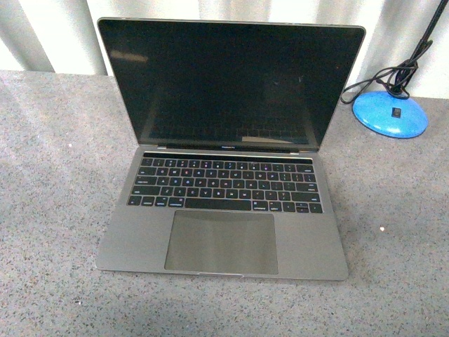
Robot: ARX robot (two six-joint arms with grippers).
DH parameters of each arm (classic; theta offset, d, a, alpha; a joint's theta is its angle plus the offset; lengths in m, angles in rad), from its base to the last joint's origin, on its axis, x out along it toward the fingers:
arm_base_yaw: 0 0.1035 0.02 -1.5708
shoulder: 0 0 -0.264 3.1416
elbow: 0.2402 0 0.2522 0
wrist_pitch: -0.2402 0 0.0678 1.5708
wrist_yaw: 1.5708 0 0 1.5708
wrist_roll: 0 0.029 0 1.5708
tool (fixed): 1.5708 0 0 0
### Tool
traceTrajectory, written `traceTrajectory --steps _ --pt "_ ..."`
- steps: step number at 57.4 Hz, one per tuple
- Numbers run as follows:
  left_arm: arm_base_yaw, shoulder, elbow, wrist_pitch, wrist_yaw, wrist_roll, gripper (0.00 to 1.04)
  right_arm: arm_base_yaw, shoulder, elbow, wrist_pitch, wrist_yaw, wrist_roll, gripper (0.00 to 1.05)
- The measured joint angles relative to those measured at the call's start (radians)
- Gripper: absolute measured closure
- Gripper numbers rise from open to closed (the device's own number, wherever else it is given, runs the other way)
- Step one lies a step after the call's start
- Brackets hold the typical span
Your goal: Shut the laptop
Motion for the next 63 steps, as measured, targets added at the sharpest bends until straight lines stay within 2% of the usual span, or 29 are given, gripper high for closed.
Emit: traceTrajectory --steps 63 --pt "0.000 0.000 0.000 0.000 0.000 0.000 0.07 0.000 0.000 0.000 0.000 0.000 0.000 0.10"
